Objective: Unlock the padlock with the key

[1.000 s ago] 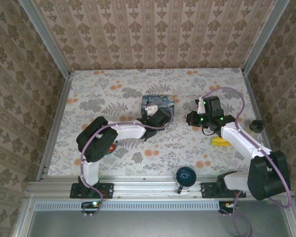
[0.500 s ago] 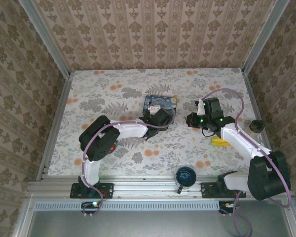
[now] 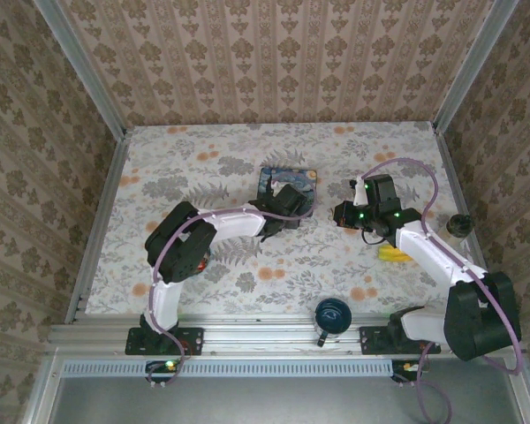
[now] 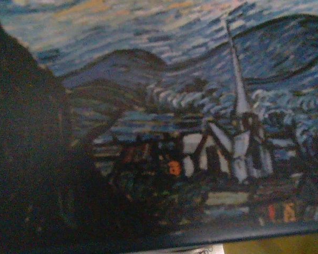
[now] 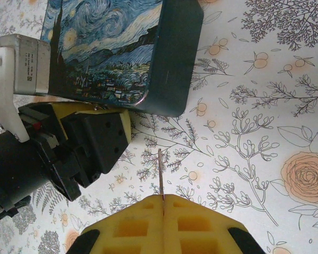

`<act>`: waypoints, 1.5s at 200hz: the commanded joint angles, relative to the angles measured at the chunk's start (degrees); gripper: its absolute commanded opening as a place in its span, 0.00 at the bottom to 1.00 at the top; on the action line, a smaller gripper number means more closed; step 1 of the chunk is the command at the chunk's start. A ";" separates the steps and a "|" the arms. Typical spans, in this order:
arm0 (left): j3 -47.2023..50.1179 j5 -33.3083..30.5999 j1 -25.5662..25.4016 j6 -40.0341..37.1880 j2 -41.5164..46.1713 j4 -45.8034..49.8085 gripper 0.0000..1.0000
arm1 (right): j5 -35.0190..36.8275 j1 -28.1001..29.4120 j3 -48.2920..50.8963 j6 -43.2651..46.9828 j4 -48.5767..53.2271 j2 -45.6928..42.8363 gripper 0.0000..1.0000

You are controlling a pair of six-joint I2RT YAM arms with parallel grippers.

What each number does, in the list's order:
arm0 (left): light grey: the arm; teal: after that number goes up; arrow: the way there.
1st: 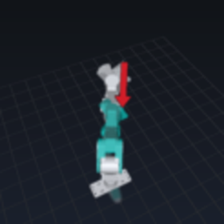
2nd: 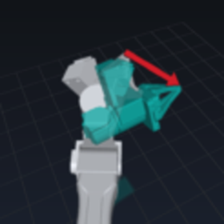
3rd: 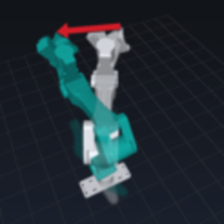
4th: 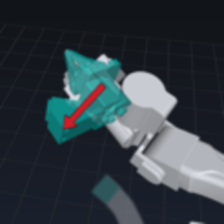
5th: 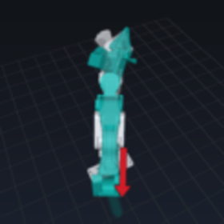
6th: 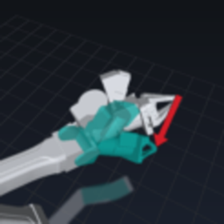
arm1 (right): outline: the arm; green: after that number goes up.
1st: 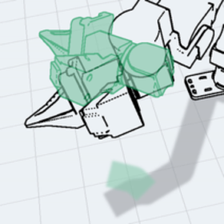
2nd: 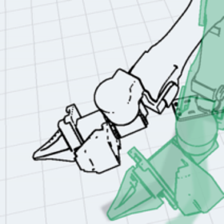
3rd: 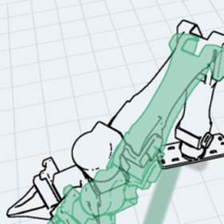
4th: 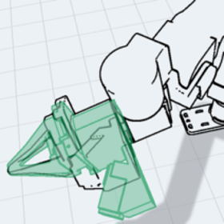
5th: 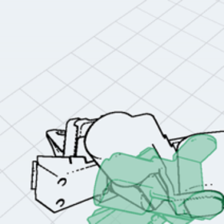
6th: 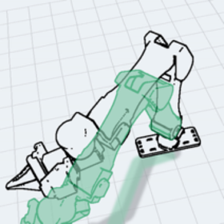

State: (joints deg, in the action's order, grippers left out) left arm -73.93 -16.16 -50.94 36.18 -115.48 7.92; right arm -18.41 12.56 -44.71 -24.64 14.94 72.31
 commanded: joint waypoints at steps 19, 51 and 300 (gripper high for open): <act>-0.87 0.61 1.02 -3.04 -1.47 0.20 0.53 | 0.83 0.19 0.84 -1.20 -0.63 -0.69 0.00; -1.10 0.42 1.11 -2.86 -2.42 -0.89 0.47 | 1.01 0.27 1.36 -1.46 -1.10 -0.85 0.00; 2.74 4.96 0.75 38.88 3.17 -9.01 0.00 | -2.47 3.71 14.89 -3.59 -30.32 6.71 0.00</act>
State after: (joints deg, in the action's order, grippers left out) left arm -74.24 -5.89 -50.22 65.58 -116.97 3.11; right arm -18.87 15.79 -28.25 -27.46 -11.11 76.40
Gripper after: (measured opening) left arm 0.319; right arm 0.063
